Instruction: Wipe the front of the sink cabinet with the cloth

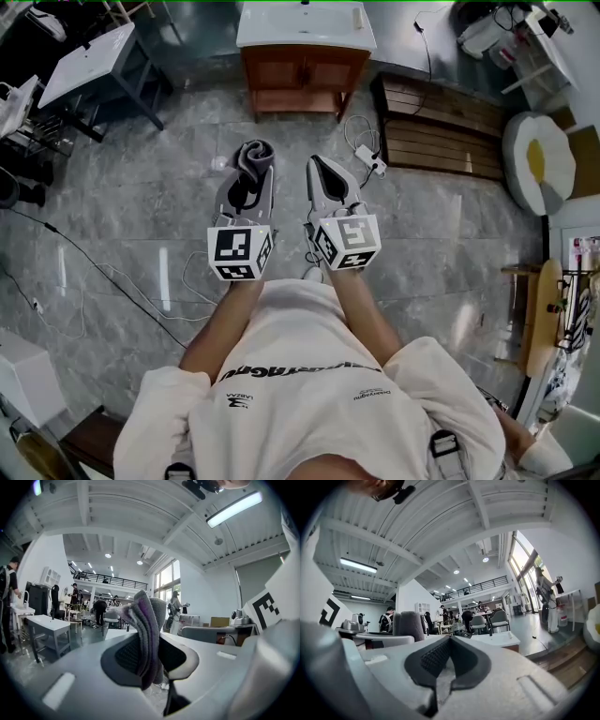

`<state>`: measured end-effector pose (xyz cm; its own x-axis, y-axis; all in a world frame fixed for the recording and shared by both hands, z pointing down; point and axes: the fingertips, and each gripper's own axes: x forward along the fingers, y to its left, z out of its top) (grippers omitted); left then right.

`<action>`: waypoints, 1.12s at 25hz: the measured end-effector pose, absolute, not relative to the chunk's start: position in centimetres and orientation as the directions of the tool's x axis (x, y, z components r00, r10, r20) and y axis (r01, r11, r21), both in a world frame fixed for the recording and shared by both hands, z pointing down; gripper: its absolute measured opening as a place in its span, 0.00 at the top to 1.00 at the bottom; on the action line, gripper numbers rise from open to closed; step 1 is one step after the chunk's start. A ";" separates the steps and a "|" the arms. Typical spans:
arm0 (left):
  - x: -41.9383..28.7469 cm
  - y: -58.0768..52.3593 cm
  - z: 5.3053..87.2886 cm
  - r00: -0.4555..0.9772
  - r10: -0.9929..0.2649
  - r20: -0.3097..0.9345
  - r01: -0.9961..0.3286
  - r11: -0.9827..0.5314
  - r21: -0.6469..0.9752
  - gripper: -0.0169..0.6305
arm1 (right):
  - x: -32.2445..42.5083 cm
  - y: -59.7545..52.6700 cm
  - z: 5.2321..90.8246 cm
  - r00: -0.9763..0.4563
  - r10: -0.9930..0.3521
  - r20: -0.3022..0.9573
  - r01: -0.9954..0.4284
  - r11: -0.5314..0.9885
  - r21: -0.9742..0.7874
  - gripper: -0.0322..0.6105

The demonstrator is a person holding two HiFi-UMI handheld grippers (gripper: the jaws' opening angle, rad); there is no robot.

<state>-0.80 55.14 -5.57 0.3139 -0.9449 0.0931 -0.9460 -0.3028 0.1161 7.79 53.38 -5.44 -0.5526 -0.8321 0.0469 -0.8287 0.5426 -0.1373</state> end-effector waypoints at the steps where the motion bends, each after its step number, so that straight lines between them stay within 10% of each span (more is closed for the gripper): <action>1: -0.1 55.0 -5.5 0.309 -0.946 0.094 -0.947 -0.298 0.118 0.84 | 8.5 53.3 -5.4 -0.559 -0.828 0.048 -0.825 0.549 -0.131 0.95; 28: 0.0 34.7 0.7 0.354 -0.920 0.169 -0.930 -0.327 0.171 0.84 | 8.6 31.9 -2.0 -0.547 -0.835 0.059 -0.835 0.539 -0.112 0.95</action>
<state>0.00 34.68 0.73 0.3544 -0.9197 0.1691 -0.9295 -0.3268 0.1707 8.61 31.91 -2.01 -0.5474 -0.8348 0.0592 -0.8346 0.5394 -0.1116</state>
